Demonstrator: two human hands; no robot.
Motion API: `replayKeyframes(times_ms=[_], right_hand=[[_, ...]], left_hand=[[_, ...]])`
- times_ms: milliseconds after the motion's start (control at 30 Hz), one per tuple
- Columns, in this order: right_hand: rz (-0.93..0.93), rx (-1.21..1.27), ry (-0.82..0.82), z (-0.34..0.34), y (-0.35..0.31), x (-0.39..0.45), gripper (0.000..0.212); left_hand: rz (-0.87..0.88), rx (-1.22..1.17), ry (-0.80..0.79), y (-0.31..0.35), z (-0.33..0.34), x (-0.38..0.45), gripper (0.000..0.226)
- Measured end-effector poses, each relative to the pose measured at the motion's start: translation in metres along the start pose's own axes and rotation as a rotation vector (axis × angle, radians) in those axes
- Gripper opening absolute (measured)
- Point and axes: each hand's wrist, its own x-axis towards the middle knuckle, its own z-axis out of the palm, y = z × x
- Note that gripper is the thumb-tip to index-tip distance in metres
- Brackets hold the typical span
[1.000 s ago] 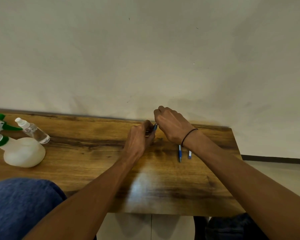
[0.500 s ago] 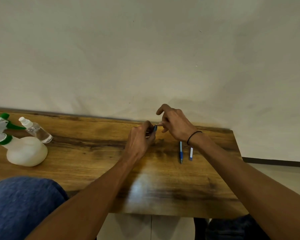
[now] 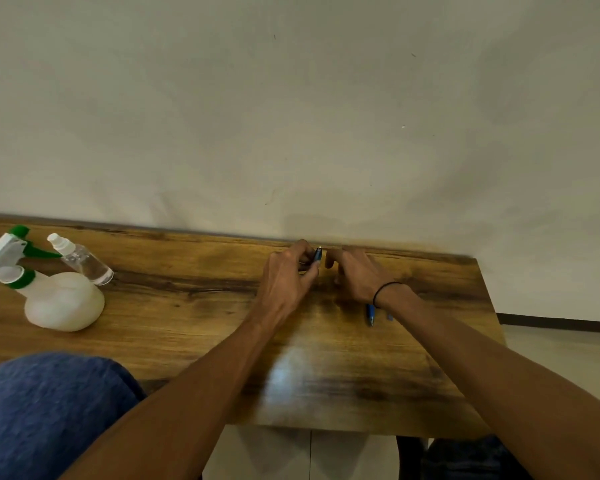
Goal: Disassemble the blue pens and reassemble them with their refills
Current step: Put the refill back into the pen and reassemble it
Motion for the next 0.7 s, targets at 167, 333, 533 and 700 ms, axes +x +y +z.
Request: replayKeyframes(times_ms=[167, 333, 533, 700], right_hand=[[-0.001, -0.046, -0.038, 0.000, -0.002, -0.001, 0.038], [-0.024, -0.059, -0.032, 0.004, -0.003, -0.001, 0.019], [-0.003, 0.084, 0.106, -0.005, -0.001, 0.000, 0.011], [-0.129, 0.254, 0.318, -0.046, -0.005, -0.001, 0.006]], left_hand=[[-0.019, -0.004, -0.014, 0.001, 0.000, 0.000, 0.010], [-0.028, -0.001, -0.022, 0.003, -0.001, -0.001, 0.012], [-0.031, 0.006, -0.022, 0.005, -0.003, 0.001, 0.014], [-0.017, 0.017, -0.023, 0.005, -0.003, -0.001, 0.015]])
